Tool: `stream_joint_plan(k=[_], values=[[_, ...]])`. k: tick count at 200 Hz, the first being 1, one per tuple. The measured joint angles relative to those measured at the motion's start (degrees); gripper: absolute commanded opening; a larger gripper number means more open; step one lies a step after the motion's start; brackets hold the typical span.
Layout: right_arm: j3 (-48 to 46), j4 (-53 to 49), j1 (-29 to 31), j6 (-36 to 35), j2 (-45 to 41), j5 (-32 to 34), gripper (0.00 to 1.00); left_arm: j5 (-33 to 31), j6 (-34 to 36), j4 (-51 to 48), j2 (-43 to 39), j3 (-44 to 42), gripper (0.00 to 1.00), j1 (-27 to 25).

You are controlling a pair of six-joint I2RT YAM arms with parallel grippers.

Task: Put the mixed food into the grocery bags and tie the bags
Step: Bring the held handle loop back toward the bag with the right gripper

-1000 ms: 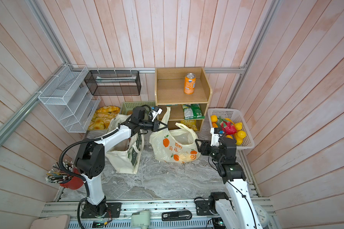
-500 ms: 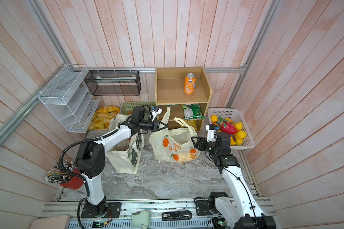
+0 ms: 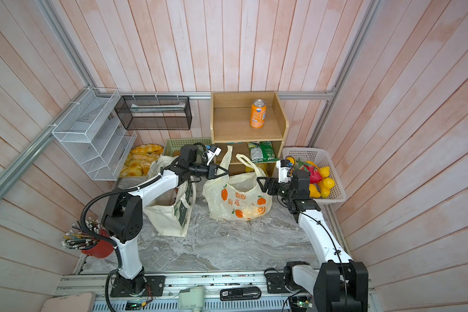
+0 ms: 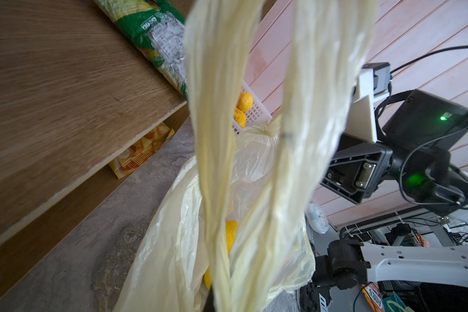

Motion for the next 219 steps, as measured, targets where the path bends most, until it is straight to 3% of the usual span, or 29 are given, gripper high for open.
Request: stream_joint_plan(k=[64, 133, 153, 191, 219], values=[[0.59, 2.43, 0.0, -5.55, 5.14, -4.98, 0.79, 1.73, 0.26, -0.02, 0.0, 0.13, 0.0, -0.02], [0.59, 8.96, 0.0, -5.68, 5.92, -10.75, 0.76, 3.93, 0.9, -0.04, 0.0, 0.31, 0.0, -0.11], [0.63, 11.17, 0.0, -4.79, 7.41, -12.44, 0.59, 4.59, 0.9, -0.02, 0.0, 0.39, 0.0, -0.13], [0.85, 12.26, 0.17, -2.51, 10.34, -14.84, 0.01, 4.83, 0.87, 0.0, 0.0, 0.42, 0.0, -0.17], [0.85, 11.74, 2.03, -2.56, 9.46, -14.29, 0.0, 4.57, 0.22, 0.92, -0.04, 0.15, 0.0, -0.22]])
